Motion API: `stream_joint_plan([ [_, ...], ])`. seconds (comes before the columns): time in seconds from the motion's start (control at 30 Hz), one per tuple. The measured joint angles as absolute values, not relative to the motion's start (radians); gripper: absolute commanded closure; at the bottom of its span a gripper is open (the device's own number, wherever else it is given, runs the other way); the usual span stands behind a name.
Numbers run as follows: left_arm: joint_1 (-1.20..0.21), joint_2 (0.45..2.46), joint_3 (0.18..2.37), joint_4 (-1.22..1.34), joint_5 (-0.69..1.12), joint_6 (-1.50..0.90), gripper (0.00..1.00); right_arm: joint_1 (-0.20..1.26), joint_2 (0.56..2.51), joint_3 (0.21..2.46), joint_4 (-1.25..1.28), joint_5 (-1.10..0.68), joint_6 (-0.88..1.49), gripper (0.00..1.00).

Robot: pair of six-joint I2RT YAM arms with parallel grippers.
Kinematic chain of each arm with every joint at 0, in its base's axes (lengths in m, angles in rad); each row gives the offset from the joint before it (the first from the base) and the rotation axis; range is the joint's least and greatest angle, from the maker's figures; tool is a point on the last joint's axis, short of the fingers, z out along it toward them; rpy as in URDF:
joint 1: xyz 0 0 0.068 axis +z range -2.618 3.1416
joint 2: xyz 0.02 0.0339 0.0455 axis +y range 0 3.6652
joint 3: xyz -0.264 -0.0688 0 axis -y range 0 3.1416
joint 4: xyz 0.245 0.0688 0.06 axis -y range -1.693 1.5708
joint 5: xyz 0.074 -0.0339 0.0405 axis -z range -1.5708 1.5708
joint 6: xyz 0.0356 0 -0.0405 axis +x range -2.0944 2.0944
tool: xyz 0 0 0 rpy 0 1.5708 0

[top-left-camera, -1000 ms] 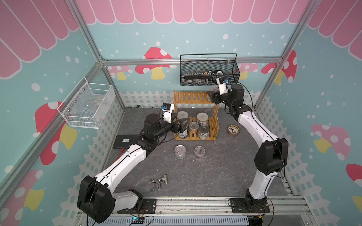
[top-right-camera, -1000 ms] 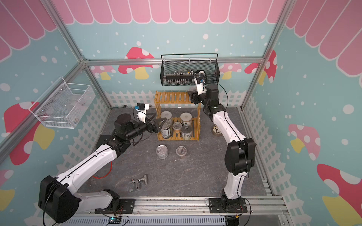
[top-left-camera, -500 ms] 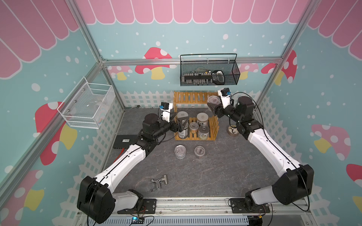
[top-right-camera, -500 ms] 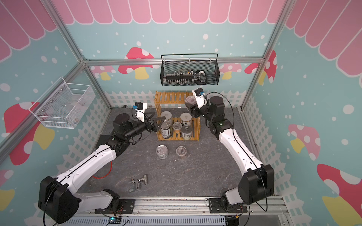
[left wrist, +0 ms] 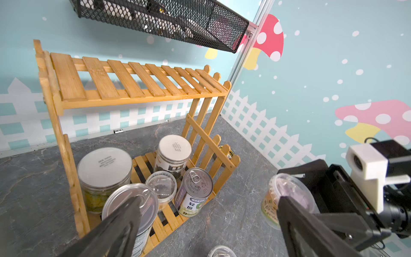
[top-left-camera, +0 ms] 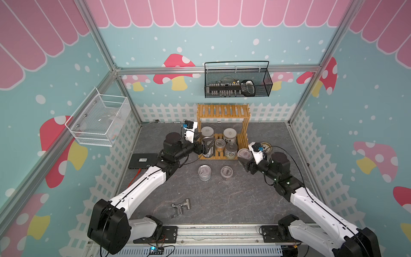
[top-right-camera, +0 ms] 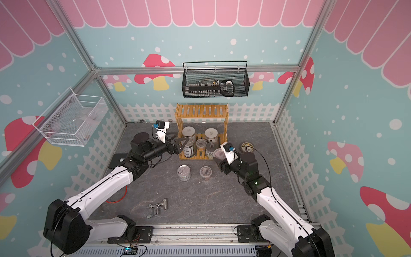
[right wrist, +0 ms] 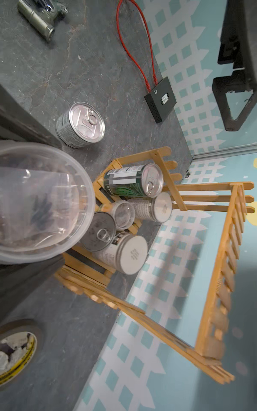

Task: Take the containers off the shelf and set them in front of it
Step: Place the container at the center of the board.

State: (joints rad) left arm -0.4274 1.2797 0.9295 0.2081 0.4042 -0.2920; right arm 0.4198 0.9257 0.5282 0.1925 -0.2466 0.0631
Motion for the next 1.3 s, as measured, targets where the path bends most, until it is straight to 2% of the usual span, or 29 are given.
stream_joint_plan([
  [0.23,-0.427,1.28,0.912,0.221,0.424,-0.307,0.01,0.455,0.897,0.298,0.322,-0.131,0.152,0.33],
  [0.47,-0.427,1.28,0.891,0.236,0.431,-0.311,0.01,0.485,0.961,0.161,0.529,-0.02,0.212,0.32],
  [0.9,-0.427,1.28,0.89,0.24,0.432,-0.311,0.01,0.505,1.236,0.138,0.846,0.069,0.253,0.28],
  [1.3,-0.427,1.277,0.89,0.236,0.433,-0.31,0.01,0.505,1.388,0.138,0.968,0.135,0.263,0.25],
])
